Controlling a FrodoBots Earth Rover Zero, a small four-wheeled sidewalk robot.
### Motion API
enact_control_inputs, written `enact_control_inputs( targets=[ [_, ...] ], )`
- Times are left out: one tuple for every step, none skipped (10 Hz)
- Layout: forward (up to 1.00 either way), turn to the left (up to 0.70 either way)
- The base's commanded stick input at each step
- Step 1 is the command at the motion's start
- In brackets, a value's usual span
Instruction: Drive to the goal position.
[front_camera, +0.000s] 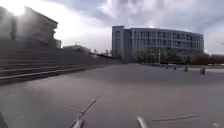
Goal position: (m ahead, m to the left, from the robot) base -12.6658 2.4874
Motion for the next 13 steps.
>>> enact_control_inputs(
  targets=[
    [1.00,-0.27],
    [1.00,-0.27],
    [1.00,0.00],
    [1.00,0.00],
    [1.00,0.00],
    [1.00,-0.16],
    [0.78,-0.31],
    [0.11,-0.43],
    [0.00,-0.45],
    [0.00,-0.45],
    [0.00,-0.45],
    [0.00,-0.45],
    [0.00,-0.45]
  ],
)
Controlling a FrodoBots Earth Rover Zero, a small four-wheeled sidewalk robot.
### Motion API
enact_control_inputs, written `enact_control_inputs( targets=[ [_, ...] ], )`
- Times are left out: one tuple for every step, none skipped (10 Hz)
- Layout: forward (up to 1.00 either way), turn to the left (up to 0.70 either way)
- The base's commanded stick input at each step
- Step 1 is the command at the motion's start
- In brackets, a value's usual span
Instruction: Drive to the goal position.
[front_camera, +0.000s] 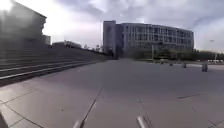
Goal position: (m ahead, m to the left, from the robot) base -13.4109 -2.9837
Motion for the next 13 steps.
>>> enact_control_inputs(
  targets=[
    [0.00,-0.45],
    [0.00,-0.45],
    [0.00,-0.45],
    [0.00,-0.45],
    [0.00,-0.45],
    [0.00,-0.45],
    [0.00,-0.45],
    [0.00,-0.45],
    [0.00,-0.45],
    [0.00,-0.45],
    [0.00,-0.45],
    [0.00,-0.45],
    [0.00,-0.45]
  ],
)
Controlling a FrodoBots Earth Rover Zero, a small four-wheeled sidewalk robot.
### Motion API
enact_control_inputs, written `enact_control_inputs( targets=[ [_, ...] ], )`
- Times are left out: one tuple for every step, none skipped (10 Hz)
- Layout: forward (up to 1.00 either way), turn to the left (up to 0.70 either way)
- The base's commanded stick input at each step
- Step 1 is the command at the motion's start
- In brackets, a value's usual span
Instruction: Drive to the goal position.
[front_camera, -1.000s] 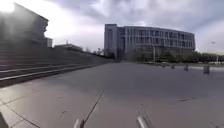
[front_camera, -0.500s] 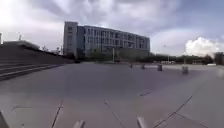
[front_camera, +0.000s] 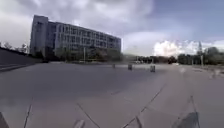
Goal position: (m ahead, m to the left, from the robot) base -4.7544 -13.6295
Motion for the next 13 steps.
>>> enact_control_inputs(
  targets=[
    [0.00,-0.45],
    [0.00,-0.45],
    [0.00,-0.45],
    [0.00,-0.45],
    [0.00,-0.45],
    [0.00,-0.45],
    [0.00,-0.45],
    [0.00,-0.45],
    [0.00,-0.45],
    [0.00,-0.45],
    [0.00,-0.45],
    [0.00,-0.45],
    [0.00,-0.45]
  ],
)
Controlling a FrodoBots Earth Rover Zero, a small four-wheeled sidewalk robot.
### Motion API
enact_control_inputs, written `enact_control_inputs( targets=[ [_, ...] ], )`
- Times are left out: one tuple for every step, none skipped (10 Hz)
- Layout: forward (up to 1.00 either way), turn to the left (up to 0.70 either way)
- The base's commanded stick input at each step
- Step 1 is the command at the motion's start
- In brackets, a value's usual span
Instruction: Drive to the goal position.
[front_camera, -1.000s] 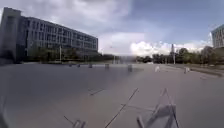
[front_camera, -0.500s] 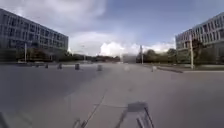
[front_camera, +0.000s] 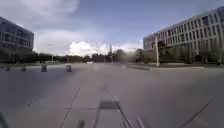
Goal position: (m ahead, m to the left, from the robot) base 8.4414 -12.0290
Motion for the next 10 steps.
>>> enact_control_inputs(
  targets=[
    [0.00,-0.45],
    [0.00,-0.45],
    [0.00,-0.45],
    [0.00,-0.45],
    [0.00,-0.45],
    [0.00,-0.45],
    [0.00,-0.45],
    [0.00,-0.45],
    [0.00,-0.45],
    [0.00,-0.45]
  ],
)
